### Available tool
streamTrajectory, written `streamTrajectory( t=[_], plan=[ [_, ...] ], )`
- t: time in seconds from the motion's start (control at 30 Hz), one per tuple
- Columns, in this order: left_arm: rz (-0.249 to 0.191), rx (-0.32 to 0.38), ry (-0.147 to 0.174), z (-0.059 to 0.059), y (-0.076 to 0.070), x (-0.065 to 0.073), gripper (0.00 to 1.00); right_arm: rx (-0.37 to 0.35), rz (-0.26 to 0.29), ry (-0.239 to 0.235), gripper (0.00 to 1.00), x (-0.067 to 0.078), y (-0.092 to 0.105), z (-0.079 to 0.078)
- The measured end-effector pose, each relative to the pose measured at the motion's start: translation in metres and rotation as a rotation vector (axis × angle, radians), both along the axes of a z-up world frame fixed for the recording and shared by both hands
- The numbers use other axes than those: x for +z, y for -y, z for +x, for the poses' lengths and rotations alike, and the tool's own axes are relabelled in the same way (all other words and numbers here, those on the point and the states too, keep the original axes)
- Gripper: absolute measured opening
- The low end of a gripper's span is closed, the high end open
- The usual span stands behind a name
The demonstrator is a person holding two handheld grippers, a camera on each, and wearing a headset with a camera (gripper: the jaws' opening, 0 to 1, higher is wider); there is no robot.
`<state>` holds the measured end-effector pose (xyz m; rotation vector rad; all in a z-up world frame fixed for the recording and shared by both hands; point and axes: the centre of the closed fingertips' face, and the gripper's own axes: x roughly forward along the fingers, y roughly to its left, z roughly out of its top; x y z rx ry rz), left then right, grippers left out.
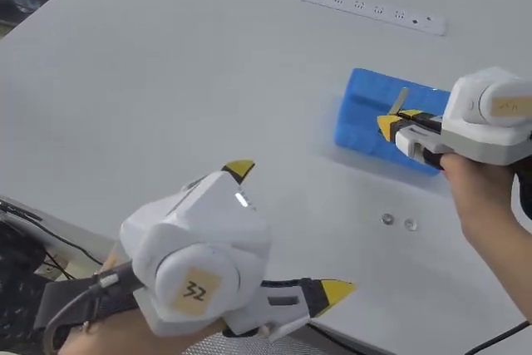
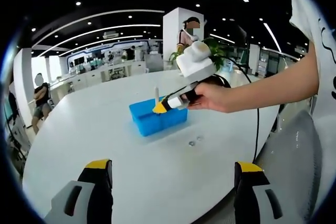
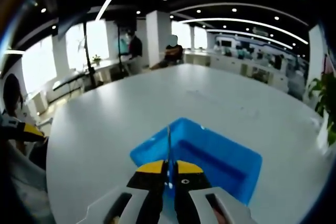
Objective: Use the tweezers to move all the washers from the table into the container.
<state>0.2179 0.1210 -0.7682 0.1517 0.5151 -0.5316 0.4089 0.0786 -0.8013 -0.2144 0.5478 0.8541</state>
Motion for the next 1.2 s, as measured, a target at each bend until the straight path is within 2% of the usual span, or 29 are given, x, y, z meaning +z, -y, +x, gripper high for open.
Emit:
streamTrajectory(
  t=[0.17, 0.3, 0.4, 0.53, 0.6, 0.87, 1.0, 1.2],
  plan=[
    [0.038, -0.002, -0.011, 0.0, -0.001, -0.005, 0.99, -0.007, 0.01, 0.0, 0.03, -0.002, 0.001, 0.002],
    [0.041, -0.004, -0.006, -0.001, -0.001, -0.004, 0.99, -0.007, -0.007, 0.007, 0.03, -0.002, 0.002, 0.003],
    [0.044, -0.006, -0.006, -0.001, -0.001, -0.004, 0.99, -0.01, -0.018, 0.032, 0.03, 0.003, 0.004, 0.004],
    [0.095, -0.009, -0.016, -0.001, -0.004, -0.011, 0.99, -0.013, -0.01, 0.047, 0.03, 0.009, 0.004, 0.005],
    [0.102, -0.015, -0.017, -0.002, -0.003, -0.011, 0.99, -0.017, -0.013, 0.057, 0.03, 0.012, 0.006, 0.005],
    [0.119, -0.02, -0.017, -0.003, -0.005, -0.012, 0.99, -0.039, 0.05, 0.083, 0.04, 0.039, 0.011, 0.001],
    [0.146, -0.021, -0.026, -0.003, -0.006, -0.016, 0.99, -0.059, 0.095, 0.095, 0.04, 0.06, 0.016, -0.006],
    [0.15, -0.018, -0.022, -0.002, -0.007, -0.015, 0.99, -0.06, 0.119, 0.11, 0.04, 0.074, 0.021, -0.023]
  ],
)
